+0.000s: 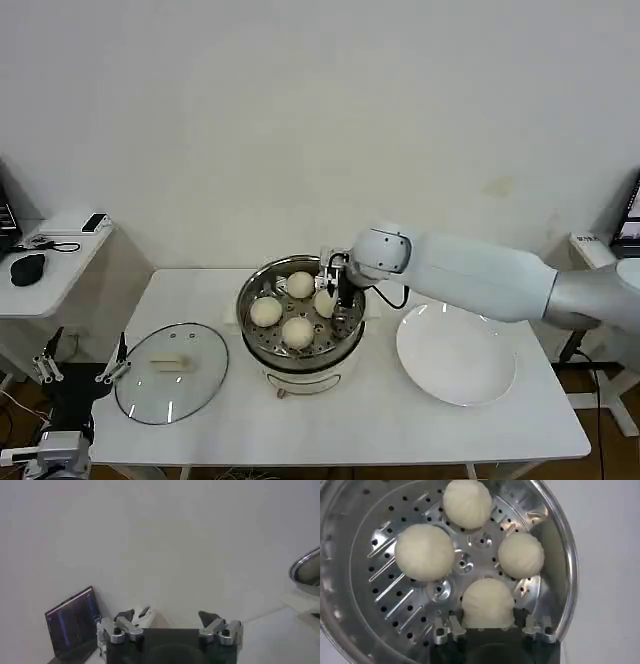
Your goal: Take steamed baozi put them in steamer then cover it.
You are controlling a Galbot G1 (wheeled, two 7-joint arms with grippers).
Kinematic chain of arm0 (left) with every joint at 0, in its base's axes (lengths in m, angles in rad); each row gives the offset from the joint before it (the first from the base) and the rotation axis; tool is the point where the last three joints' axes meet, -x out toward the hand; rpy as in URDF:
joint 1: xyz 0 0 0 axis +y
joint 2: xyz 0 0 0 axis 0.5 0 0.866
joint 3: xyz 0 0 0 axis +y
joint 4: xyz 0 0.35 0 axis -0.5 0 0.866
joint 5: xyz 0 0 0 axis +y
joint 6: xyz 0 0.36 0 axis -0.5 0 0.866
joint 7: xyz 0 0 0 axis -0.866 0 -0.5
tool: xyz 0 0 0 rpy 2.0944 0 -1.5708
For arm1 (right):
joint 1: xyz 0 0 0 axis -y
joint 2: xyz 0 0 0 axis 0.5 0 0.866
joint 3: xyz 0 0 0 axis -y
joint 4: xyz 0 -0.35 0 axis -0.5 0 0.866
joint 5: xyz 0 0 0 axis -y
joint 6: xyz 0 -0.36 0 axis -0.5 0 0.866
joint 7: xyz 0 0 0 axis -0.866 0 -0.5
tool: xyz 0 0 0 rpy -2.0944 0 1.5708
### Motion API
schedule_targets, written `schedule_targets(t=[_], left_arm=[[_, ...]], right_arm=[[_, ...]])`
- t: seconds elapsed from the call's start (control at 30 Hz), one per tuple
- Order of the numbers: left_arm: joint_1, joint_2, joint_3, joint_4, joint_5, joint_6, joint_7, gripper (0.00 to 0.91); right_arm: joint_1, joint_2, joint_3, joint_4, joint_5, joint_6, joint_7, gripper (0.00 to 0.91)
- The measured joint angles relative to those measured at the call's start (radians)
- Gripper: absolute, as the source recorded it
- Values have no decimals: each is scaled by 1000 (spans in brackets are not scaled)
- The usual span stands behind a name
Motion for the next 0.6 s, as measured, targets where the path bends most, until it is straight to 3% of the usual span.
schedule_targets(t=[0.33, 0.6], left_arm=[[2, -1, 1, -4, -8, 0, -6, 907], [2, 0, 16, 10, -51, -14, -30, 907]], right_arm=[[3, -54, 62, 63, 21, 1, 57, 907], [-100, -148, 192, 189, 13, 40, 229, 907]])
